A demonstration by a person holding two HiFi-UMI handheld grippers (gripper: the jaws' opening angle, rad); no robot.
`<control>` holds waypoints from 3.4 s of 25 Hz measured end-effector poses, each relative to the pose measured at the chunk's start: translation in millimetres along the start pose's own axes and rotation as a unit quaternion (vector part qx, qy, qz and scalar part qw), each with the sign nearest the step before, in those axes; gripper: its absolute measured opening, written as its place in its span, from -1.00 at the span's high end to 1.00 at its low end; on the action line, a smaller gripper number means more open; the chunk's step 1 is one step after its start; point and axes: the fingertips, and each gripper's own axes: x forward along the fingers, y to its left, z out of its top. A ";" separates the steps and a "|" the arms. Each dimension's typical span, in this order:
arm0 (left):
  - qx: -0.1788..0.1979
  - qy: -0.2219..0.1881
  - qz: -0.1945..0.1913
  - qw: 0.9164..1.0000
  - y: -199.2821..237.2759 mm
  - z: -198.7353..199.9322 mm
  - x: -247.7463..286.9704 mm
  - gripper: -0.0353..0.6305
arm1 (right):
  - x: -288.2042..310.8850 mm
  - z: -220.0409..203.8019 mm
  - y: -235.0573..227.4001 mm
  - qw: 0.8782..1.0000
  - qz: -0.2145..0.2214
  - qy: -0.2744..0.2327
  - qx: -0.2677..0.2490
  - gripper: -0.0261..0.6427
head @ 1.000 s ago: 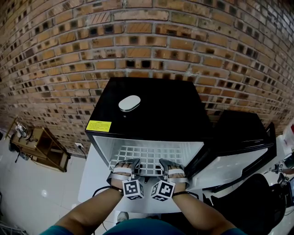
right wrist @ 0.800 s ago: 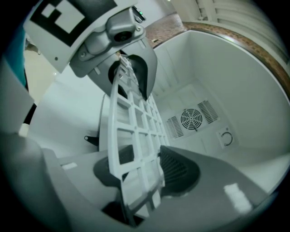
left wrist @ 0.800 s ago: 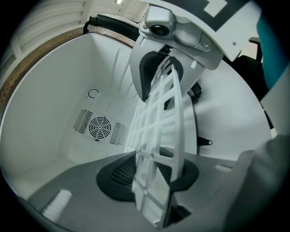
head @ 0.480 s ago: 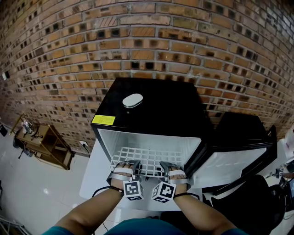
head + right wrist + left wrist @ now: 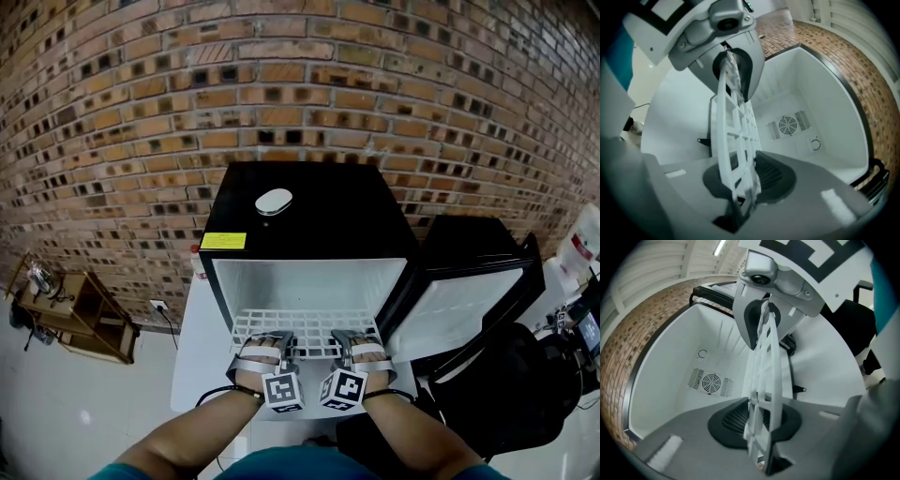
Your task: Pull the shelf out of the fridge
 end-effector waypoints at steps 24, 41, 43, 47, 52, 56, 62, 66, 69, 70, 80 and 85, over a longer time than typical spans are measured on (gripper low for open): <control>-0.035 0.000 -0.183 0.982 -159.6 12.2 -135.7 0.76 | -136.0 7.3 157.4 0.984 0.179 0.018 0.007 0.79; -0.090 0.058 -0.255 0.961 -288.6 114.9 -269.3 0.76 | -293.6 -60.4 261.2 0.960 0.278 -0.038 -0.016 0.79; -0.094 0.061 -0.263 0.958 -298.1 114.0 -284.4 0.76 | -307.4 -55.1 269.8 0.957 0.285 -0.041 -0.019 0.79; -0.098 0.062 -0.279 0.953 -315.8 103.9 -317.4 0.76 | -333.8 -36.6 290.7 0.953 0.298 -0.047 -0.025 0.80; -0.101 0.059 -0.288 0.951 -332.3 72.4 -354.8 0.77 | -355.4 1.2 317.4 0.952 0.301 -0.043 -0.032 0.81; -0.090 0.047 -0.289 0.952 -338.2 33.7 -390.6 0.77 | -374.8 47.4 339.0 0.954 0.297 -0.033 -0.026 0.81; -0.082 0.030 -0.300 0.950 -353.7 -8.4 -442.2 0.77 | -409.0 102.3 363.6 0.955 0.297 -0.016 -0.020 0.81; -0.089 0.022 -0.317 0.944 -367.6 -3.6 -463.1 0.77 | -429.4 101.1 382.4 0.950 0.312 -0.008 -0.019 0.81; -0.100 0.024 -0.331 0.938 -377.8 13.7 -473.2 0.77 | -445.8 89.0 385.6 0.945 0.326 -0.010 -0.019 0.81; -0.100 0.026 -0.333 0.937 -379.1 21.1 -474.6 0.77 | -450.7 84.3 382.8 0.944 0.328 -0.013 -0.019 0.81; -0.125 0.045 -0.364 0.922 -423.1 126.1 -488.2 0.78 | -501.2 -10.9 398.3 0.927 0.371 -0.041 -0.039 0.82; -0.112 0.037 -0.373 0.920 -427.9 143.4 -496.6 0.79 | -516.5 -22.8 400.0 0.922 0.384 -0.038 -0.028 0.82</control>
